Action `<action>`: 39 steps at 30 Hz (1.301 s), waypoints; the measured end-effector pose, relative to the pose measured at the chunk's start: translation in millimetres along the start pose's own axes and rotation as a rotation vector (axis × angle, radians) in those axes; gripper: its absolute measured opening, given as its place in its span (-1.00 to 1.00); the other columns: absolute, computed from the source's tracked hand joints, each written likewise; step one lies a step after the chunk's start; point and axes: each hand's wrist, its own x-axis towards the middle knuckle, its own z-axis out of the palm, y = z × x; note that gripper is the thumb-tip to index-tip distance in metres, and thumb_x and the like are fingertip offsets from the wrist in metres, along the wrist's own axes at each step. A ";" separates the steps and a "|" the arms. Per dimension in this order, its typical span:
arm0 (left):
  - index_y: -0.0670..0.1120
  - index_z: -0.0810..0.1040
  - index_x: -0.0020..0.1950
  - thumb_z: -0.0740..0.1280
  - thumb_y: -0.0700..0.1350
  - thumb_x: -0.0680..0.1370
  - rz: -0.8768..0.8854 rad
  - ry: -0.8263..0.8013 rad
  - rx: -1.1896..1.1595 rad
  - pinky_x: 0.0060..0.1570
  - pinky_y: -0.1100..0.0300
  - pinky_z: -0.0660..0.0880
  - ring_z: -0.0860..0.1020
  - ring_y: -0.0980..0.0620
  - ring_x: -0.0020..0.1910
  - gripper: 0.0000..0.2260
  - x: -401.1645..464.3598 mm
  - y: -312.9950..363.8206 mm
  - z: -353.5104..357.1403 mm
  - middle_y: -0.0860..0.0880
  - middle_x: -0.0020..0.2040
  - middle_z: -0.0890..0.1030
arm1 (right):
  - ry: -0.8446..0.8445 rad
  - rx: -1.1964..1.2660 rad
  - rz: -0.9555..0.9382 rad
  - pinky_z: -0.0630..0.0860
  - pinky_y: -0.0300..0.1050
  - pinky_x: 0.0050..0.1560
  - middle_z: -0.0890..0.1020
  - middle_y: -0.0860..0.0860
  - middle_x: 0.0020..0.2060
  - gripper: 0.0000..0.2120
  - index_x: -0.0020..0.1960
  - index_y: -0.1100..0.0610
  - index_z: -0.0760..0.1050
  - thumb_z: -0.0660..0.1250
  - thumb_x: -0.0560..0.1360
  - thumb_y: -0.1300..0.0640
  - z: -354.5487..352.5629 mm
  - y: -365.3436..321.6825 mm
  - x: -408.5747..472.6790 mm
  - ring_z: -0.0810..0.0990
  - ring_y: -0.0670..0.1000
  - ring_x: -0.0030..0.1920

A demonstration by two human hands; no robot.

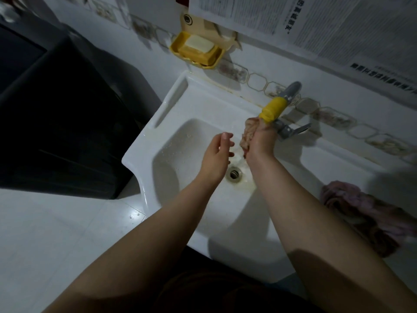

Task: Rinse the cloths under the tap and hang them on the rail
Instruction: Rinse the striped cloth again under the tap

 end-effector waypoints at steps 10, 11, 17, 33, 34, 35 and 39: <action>-0.24 0.54 0.10 0.29 -0.26 0.58 -0.178 -0.101 -0.165 -0.29 0.11 0.54 0.53 0.01 -0.43 -0.88 31.0 4.2 -3.1 -0.19 -0.24 0.60 | -0.291 -0.504 -0.096 0.34 -0.11 -0.36 0.56 0.09 -0.34 -0.71 -0.12 0.07 0.63 0.24 0.56 -0.08 -49.3 -5.2 -12.6 0.46 0.05 -0.41; -0.28 0.55 0.09 0.27 -0.30 0.58 -0.171 -0.072 -0.136 -0.34 0.11 0.51 0.50 0.01 -0.48 -0.87 35.1 0.7 -8.8 -0.20 -0.29 0.58 | -0.242 -0.719 -0.157 0.39 -0.10 -0.32 0.56 0.09 -0.30 -0.69 -0.08 0.08 0.61 0.21 0.58 -0.10 -53.8 -12.5 -13.6 0.48 0.06 -0.35; -0.20 0.48 0.28 0.11 -0.37 0.57 -0.055 0.017 0.145 -0.32 0.37 0.52 0.52 0.13 -0.20 -0.67 42.5 -2.0 -30.4 -0.10 0.07 0.55 | -0.161 -1.235 -0.295 0.50 -0.09 -0.22 0.57 0.07 -0.30 -0.59 -0.19 0.13 0.47 0.23 0.52 -0.22 -58.2 -29.6 -17.7 0.57 0.10 -0.21; -0.14 0.48 0.01 0.49 -0.02 0.43 -0.137 -0.553 0.218 -0.47 0.15 0.40 0.41 -0.03 -0.52 -0.69 40.9 -17.1 3.4 -0.07 -0.39 0.49 | -0.214 -0.538 -0.011 0.12 -0.36 -0.61 0.39 0.01 -0.52 -0.85 -0.16 0.10 0.40 0.16 0.58 0.22 -42.3 -65.3 -17.8 0.28 -0.10 -0.61; -0.14 0.47 -0.01 0.49 -0.01 0.42 -0.154 -0.545 0.175 -0.45 0.14 0.37 0.38 -0.02 -0.52 -0.69 41.2 -21.4 1.0 -0.06 -0.42 0.48 | -0.168 -0.710 -0.114 0.20 -0.33 -0.58 0.47 0.04 -0.45 -0.86 -0.14 0.07 0.42 0.15 0.58 0.16 -40.5 -68.7 -16.8 0.37 -0.05 -0.55; -0.15 0.45 -0.01 0.47 -0.02 0.43 -0.174 -0.523 0.109 -0.43 0.13 0.36 0.40 -0.03 -0.50 -0.70 42.2 -26.6 -2.8 -0.07 -0.41 0.51 | -0.128 -0.876 -0.203 0.32 -0.28 -0.55 0.55 0.07 -0.33 -0.87 -0.10 0.05 0.43 0.15 0.58 0.09 -40.1 -71.5 -13.6 0.49 0.01 -0.46; -0.18 0.42 0.12 0.29 -0.05 0.60 -0.259 -0.358 -0.214 -0.47 0.17 0.50 0.53 -0.08 -0.41 -0.78 39.0 -29.8 -12.2 -0.17 -0.31 0.51 | -0.017 -1.049 -0.285 0.63 -0.02 -0.34 0.61 0.14 -0.03 -0.76 0.03 0.13 0.44 0.19 0.58 -0.04 -45.6 -70.2 -8.4 0.64 0.13 -0.18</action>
